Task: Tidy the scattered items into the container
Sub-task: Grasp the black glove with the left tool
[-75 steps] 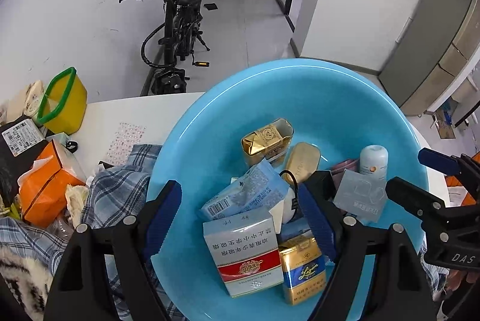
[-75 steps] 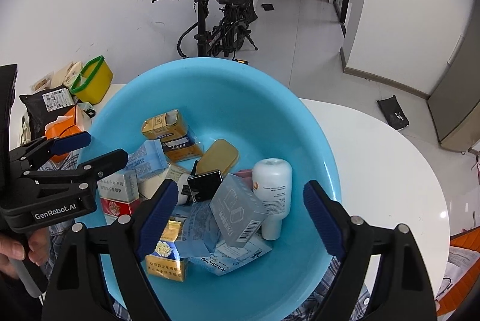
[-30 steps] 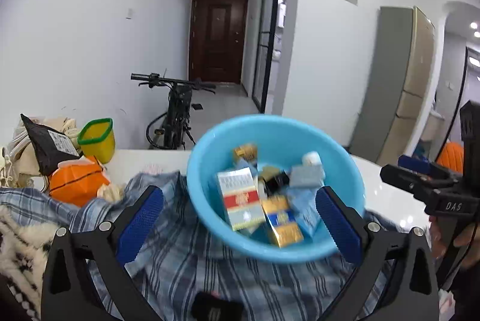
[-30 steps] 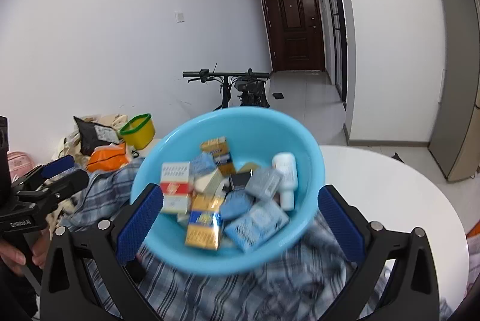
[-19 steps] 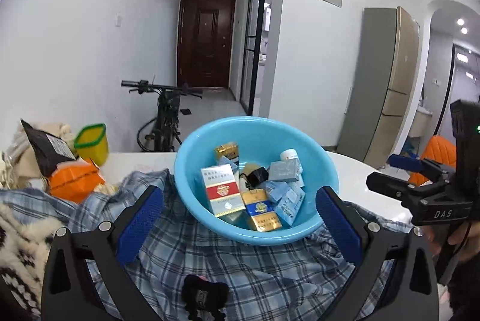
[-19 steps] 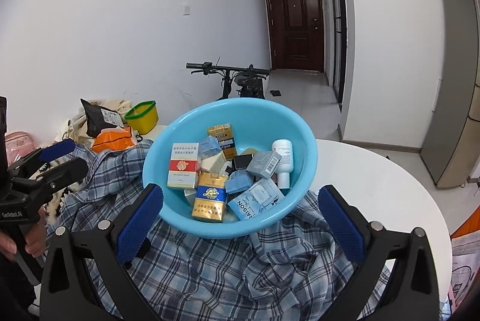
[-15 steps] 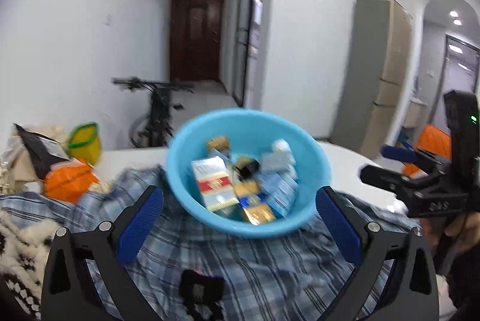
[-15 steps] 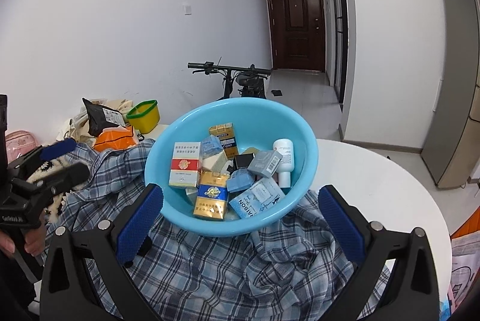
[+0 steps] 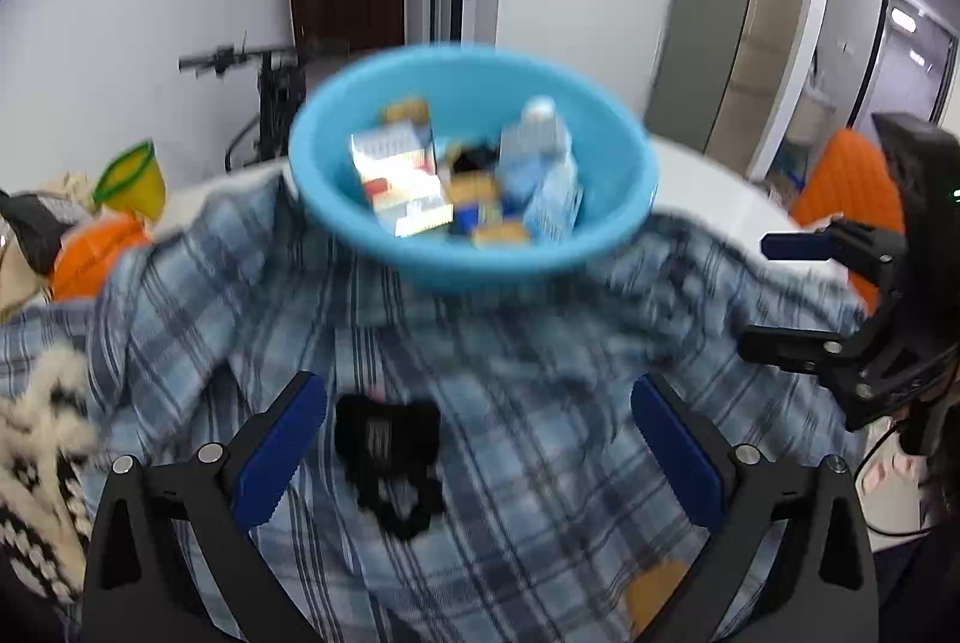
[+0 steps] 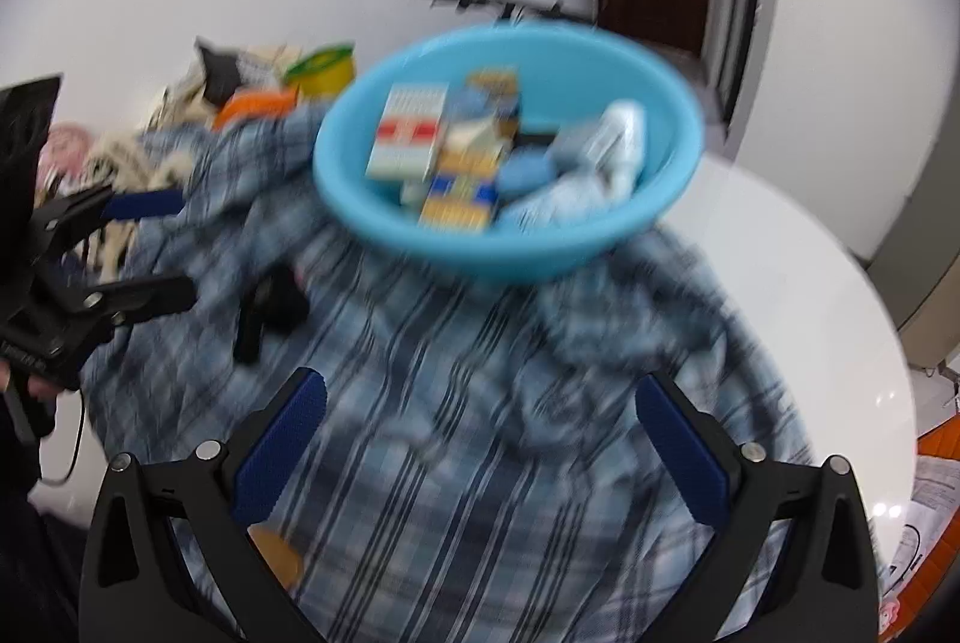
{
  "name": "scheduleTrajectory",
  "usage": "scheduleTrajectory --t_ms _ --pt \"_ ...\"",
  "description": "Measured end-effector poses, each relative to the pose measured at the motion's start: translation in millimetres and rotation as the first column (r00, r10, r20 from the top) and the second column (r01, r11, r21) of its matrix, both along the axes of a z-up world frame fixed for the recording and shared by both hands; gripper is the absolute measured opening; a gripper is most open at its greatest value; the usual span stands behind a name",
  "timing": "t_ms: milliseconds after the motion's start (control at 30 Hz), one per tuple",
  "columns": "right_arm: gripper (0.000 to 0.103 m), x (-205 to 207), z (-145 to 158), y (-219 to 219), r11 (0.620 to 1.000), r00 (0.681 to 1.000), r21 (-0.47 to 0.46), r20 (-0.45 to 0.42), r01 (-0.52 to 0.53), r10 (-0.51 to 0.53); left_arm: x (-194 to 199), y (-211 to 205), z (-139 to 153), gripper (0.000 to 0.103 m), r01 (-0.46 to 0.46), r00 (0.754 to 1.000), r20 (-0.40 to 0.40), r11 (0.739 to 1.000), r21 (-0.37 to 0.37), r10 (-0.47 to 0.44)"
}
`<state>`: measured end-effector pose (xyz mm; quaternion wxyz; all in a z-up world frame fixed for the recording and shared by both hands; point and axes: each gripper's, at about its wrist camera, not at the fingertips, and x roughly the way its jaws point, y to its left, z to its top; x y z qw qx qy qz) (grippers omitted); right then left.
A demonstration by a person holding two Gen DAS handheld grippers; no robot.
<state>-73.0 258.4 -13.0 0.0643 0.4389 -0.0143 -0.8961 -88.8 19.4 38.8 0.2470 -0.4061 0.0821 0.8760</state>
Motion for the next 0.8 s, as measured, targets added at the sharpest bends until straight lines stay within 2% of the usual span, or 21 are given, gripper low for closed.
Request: scheduleTrajectory --t_ms 167,300,467,567,800 --pt "0.103 11 -37 -7 0.995 0.992 -0.088 0.116 -0.037 0.047 5 -3 -37 0.103 -0.021 0.994 0.109 1.000 -0.022 0.023" --pt "0.103 19 -53 -9 0.992 0.987 -0.123 0.151 -0.041 0.059 12 -9 -58 0.103 -0.025 0.986 0.166 0.999 -0.028 0.029" --pt "0.103 25 -64 -7 0.994 0.980 -0.103 0.191 -0.034 0.053 17 -13 -65 0.103 -0.035 0.985 0.169 0.999 -0.036 0.040" --pt "0.103 28 -66 -7 0.996 0.981 -0.083 0.185 -0.043 0.058 20 -12 -66 0.103 -0.022 0.987 0.157 0.998 -0.063 0.032" --pt "0.103 38 -70 -24 0.985 0.965 -0.059 0.198 -0.161 0.169 18 -7 -63 0.103 0.040 0.990 0.140 0.992 -0.117 -0.023"
